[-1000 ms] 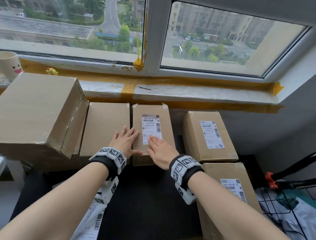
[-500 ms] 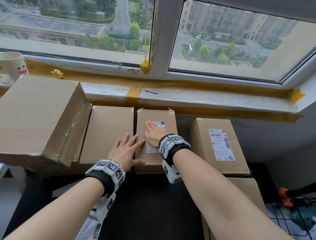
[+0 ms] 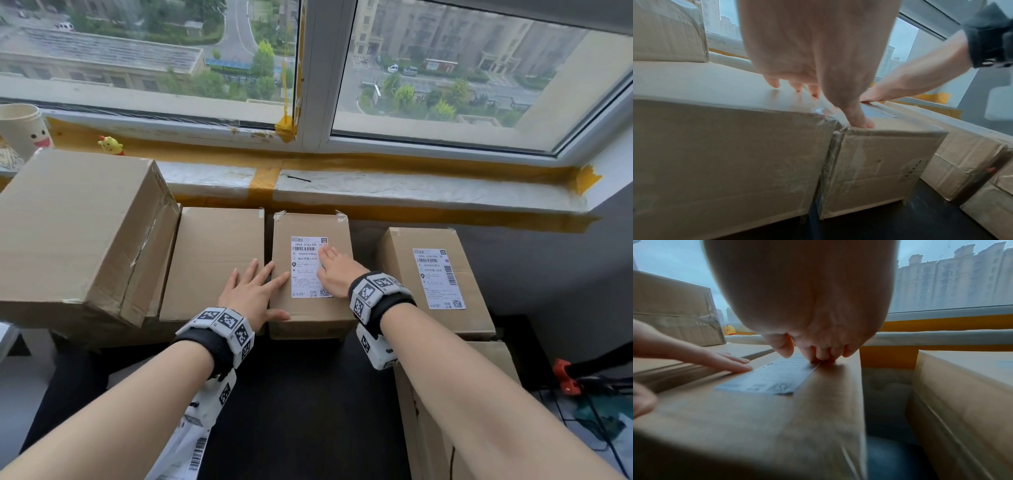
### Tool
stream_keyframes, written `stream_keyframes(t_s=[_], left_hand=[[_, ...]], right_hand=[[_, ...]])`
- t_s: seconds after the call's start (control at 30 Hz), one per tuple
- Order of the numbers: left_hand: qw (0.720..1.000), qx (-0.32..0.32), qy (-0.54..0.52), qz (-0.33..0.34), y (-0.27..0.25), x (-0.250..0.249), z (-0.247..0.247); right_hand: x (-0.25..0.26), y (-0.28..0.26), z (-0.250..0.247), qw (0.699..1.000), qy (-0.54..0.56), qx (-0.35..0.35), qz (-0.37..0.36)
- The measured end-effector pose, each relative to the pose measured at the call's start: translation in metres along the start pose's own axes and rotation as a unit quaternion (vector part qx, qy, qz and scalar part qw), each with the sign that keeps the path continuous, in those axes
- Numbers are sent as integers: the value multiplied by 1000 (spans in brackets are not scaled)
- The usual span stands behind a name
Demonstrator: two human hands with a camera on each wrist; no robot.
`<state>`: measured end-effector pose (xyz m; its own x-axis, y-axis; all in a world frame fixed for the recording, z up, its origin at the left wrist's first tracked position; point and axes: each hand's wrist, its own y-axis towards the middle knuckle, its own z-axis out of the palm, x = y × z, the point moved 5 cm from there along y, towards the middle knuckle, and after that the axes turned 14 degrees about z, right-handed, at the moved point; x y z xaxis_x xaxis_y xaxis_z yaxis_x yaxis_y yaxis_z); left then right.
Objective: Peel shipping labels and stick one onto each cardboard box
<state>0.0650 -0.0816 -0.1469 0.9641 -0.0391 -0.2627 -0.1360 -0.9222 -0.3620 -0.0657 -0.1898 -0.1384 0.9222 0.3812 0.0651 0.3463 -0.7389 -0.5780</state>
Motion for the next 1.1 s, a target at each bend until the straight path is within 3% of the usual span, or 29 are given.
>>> stream_keyframes(t_s=[0.33, 0.6, 0.83, 1.1], left_hand=[[999, 11, 38, 20, -1, -5, 0], [998, 37, 42, 32, -3, -9, 0], [996, 42, 53, 49, 5, -33, -2], [996, 47, 33, 68, 21, -60, 4]], right_hand=[[-14, -77, 42, 999, -11, -20, -22], [23, -75, 61, 997, 40, -58, -22], [-27, -77, 64, 990, 60, -113, 61], [-58, -82, 62, 981, 108, -136, 90]])
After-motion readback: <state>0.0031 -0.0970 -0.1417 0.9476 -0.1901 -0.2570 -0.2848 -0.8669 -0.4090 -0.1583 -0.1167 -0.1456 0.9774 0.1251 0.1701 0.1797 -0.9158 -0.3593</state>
